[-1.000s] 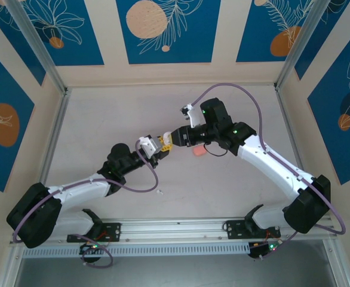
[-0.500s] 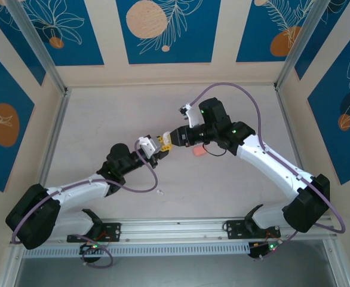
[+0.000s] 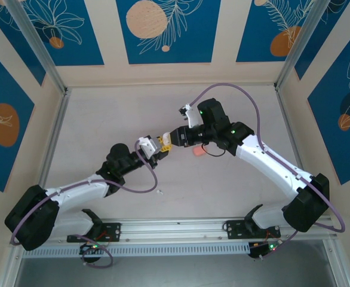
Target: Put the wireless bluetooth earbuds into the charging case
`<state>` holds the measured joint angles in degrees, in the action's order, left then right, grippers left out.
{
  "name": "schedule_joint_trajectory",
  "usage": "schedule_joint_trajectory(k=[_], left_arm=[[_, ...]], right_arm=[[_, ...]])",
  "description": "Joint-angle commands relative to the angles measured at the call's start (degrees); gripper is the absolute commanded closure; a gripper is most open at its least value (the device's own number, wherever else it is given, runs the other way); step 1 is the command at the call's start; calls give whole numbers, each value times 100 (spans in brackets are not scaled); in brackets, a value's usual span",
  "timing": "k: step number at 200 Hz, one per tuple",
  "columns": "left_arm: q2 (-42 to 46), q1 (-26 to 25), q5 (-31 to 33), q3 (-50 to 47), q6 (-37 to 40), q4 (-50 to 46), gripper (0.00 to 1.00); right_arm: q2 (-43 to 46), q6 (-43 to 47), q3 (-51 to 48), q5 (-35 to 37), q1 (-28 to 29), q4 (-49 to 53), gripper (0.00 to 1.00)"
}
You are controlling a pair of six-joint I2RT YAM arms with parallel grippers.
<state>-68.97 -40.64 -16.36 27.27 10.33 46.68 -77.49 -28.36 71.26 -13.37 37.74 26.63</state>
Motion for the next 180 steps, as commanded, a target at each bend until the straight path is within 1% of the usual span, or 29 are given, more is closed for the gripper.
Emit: schedule_joint_trajectory(k=[1,53,77,108,135,180], left_arm=[[181,-67,36,42,160,122,82],[195,-64,54,65,203,87,83],[196,-66,54,77,212,87,83],[194,-65,64,86,225,71,83],[210,-65,89,75,233,43,82],[223,-64,124,59,233,26,82]], right_arm=[[-19,-231,2,208,32,205,73],[48,-741,-75,525,50,219,76],[84,-970,-157,506,58,90,76],[98,-1036,-218,413,85,-33,76],[171,-1075,-238,415,85,-28,69],[383,-1093,-249,486,76,14,66]])
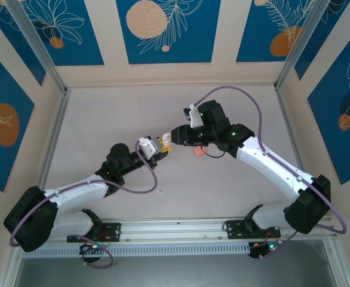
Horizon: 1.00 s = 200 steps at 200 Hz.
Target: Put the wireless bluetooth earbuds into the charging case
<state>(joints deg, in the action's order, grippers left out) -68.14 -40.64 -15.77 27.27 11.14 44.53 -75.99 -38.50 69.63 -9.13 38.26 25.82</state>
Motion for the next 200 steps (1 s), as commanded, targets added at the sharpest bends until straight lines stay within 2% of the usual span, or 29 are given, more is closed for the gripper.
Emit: schedule_joint_trajectory(k=[1,33,63,107,163,200], left_arm=[[137,-61,65,59,152,240,83],[147,-64,114,51,122,223,82],[178,-58,447,-2,-68,158,82],[391,41,1061,-36,-559,-593,82],[944,567,1210,-356,-2053,-1642,83],[1497,610,1120,-521,-2921,-2820,82]], right_arm=[[242,-74,-87,65,24,97,66],[414,-19,-111,29,-18,120,66],[535,94,-127,58,-29,299,66],[519,286,-80,112,87,881,66],[272,689,-55,271,394,1788,66],[-110,788,-19,200,698,1962,65]])
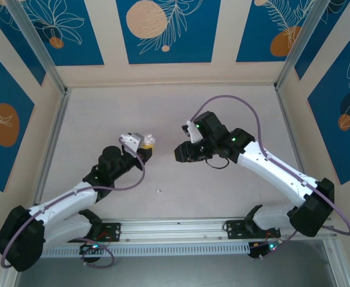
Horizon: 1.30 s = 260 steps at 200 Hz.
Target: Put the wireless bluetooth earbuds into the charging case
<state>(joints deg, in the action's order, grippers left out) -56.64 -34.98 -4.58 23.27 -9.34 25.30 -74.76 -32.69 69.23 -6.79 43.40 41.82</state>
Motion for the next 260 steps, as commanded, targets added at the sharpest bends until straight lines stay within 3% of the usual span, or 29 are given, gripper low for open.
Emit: schedule_joint_trajectory(k=[1,57,85,125,165,185,260], left_arm=[[365,44,1,-130,-897,-922,83],[1261,69,426,-433,-1790,-2315,83],[1365,268,293,-466,-2199,-2930,83],[1572,961,-394,-718,-2656,-2985,82],[1722,1407,-655,-801,-2786,-3254,82],[1740,1492,-701,-847,-2852,-3287,82],[1884,1573,-652,-894,-2861,-3256,82]], right_arm=[[-241,213,20,-38,194,366,65],[-1059,538,125,-64,714,528,65],[-1584,818,239,-7,922,437,65],[-2400,1325,669,199,1222,453,65],[-3054,1639,1012,510,1540,630,64],[-3355,1747,1211,652,1680,739,59],[-3992,1827,1647,1226,1907,958,57]])
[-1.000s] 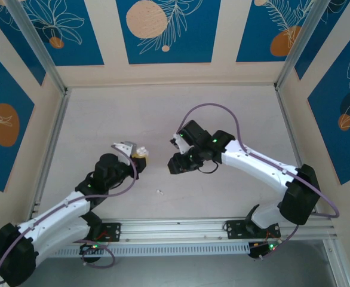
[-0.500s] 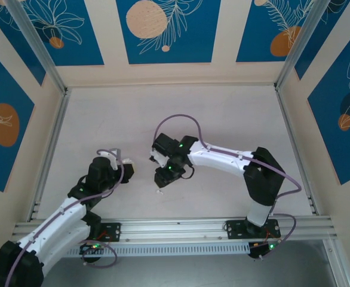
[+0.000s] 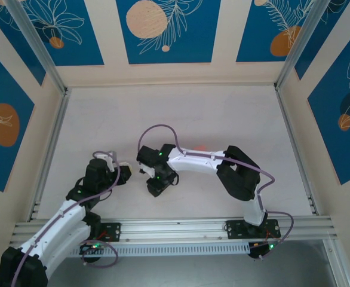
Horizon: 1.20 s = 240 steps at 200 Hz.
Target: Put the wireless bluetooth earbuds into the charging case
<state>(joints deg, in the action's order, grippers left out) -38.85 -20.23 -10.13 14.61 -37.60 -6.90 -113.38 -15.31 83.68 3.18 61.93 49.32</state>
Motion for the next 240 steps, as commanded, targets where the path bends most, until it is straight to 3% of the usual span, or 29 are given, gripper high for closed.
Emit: schedule_joint_trajectory(k=[1,144,240], left_arm=[[110,98,-95,-28,-31,-34,82],[220,113,-42,-86,-28,-14,82],[211,113,-24,-81,32,-32,82]], right_arm=[[-131,94,202,233,50,209,57],[-586,-46,277,262,135,16,59],[-668,-257,121,354,153,-142,68]])
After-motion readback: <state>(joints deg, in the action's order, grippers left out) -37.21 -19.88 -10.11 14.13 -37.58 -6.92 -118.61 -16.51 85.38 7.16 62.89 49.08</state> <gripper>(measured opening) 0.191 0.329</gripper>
